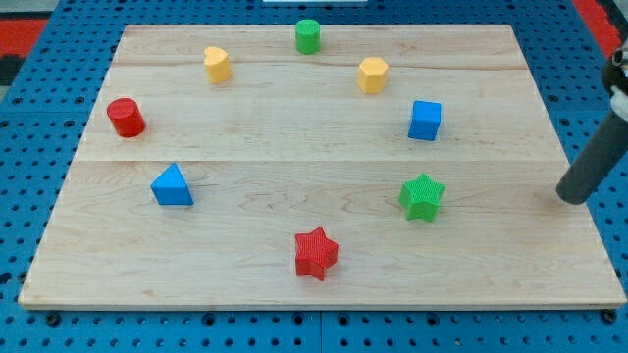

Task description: Touch the red star

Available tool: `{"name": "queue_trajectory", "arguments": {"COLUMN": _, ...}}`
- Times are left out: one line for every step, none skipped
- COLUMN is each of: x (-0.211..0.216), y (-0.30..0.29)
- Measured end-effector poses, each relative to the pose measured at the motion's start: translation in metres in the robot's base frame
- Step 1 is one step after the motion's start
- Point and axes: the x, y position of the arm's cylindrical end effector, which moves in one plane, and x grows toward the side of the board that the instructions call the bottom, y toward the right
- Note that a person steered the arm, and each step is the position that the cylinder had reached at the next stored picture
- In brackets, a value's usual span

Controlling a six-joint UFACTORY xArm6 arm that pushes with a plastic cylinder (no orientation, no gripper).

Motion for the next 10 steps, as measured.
{"name": "queue_trajectory", "arguments": {"x": 0.038, "y": -0.004}}
{"name": "queue_trajectory", "arguments": {"x": 0.065, "y": -0.081}}
{"name": "queue_trajectory", "arguments": {"x": 0.065, "y": -0.186}}
{"name": "queue_trajectory", "arguments": {"x": 0.065, "y": -0.234}}
{"name": "queue_trajectory", "arguments": {"x": 0.065, "y": -0.271}}
{"name": "queue_trajectory", "arguments": {"x": 0.062, "y": -0.27}}
{"name": "queue_trajectory", "arguments": {"x": 0.012, "y": -0.265}}
{"name": "queue_trajectory", "arguments": {"x": -0.023, "y": -0.31}}
{"name": "queue_trajectory", "arguments": {"x": 0.007, "y": -0.325}}
{"name": "queue_trajectory", "arguments": {"x": 0.017, "y": -0.356}}
